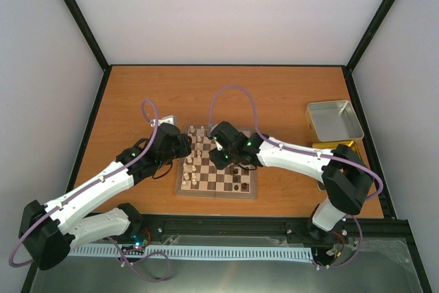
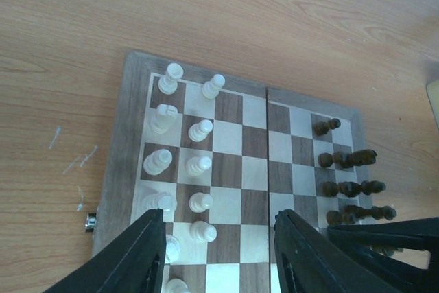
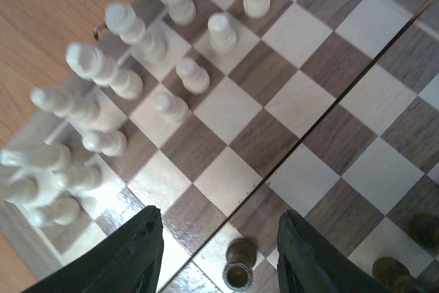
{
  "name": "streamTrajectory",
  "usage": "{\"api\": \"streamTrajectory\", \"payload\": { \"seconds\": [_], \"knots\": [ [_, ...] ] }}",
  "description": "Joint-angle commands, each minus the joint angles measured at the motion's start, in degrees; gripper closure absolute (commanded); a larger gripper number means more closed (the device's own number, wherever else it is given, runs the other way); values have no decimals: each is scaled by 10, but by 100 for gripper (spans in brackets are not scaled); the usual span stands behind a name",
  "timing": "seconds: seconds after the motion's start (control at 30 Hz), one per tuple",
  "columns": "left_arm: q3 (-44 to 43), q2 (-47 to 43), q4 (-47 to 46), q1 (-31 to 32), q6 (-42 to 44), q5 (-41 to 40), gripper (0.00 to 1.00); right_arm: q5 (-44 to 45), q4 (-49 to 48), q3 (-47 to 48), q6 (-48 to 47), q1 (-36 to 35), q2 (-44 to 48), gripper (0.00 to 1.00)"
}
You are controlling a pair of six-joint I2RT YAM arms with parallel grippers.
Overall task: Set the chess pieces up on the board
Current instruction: Place the chess piece on the chessboard, then pick up the chess piece from the chessboard.
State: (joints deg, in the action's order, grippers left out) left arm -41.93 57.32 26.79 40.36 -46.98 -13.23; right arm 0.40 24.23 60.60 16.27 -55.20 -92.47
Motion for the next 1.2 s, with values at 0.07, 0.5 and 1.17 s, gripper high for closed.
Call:
{"api": "streamTrajectory", "payload": {
  "seconds": [0.07, 0.5, 1.17],
  "knots": [
    [-16, -12, 8, -17, 16, -27, 55, 12, 115, 63, 83, -4, -32, 55],
    [9, -27, 9, -23, -2, -30, 52, -8, 154, 87, 98, -4, -80, 65],
    [17, -33, 5, -29, 1, -34, 52, 79, 128, 133, 106, 34, -49, 90]
  ]
}}
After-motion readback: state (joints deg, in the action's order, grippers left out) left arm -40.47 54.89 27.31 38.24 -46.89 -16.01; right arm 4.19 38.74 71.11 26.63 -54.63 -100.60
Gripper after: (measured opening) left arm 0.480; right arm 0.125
